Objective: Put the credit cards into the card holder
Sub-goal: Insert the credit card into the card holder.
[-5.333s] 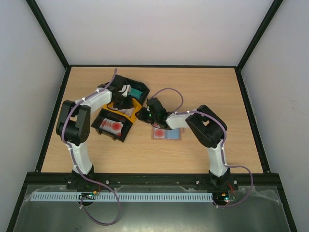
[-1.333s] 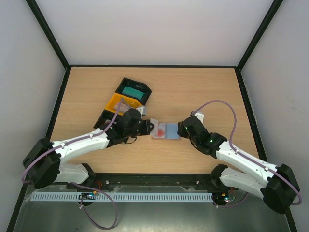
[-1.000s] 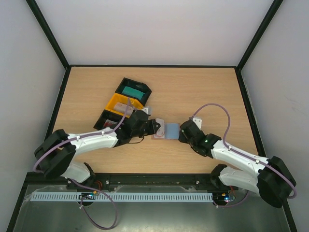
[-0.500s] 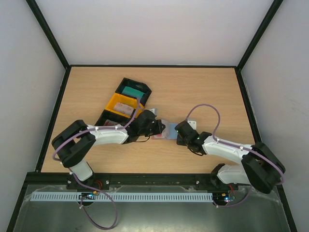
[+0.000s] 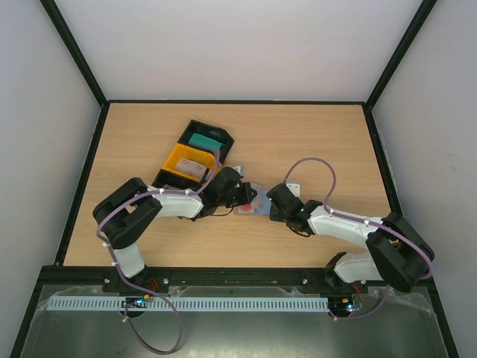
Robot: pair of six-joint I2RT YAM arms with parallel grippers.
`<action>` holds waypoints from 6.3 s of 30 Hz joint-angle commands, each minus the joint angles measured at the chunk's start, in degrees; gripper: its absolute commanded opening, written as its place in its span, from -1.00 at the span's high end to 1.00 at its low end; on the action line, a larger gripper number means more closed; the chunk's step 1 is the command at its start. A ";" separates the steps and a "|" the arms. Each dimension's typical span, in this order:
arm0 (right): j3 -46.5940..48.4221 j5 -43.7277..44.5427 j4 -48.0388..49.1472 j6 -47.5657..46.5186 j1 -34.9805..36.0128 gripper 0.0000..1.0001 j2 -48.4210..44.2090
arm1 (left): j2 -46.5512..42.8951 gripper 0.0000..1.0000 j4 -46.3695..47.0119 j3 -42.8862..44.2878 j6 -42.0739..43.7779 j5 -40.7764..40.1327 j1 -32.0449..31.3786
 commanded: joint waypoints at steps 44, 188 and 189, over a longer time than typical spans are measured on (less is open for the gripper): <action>-5.45 -1.92 8.54 7.21 -2.18 0.42 3.19 | 9.75 0.95 10.49 -2.45 -4.94 8.61 2.05; -7.53 -3.05 10.24 9.21 -2.27 0.38 -6.30 | 11.37 0.90 -9.73 6.63 1.36 -0.36 -5.45; -7.27 -2.70 9.76 9.05 -2.25 0.36 -6.76 | 11.38 0.90 -9.92 6.62 1.35 -0.62 -5.46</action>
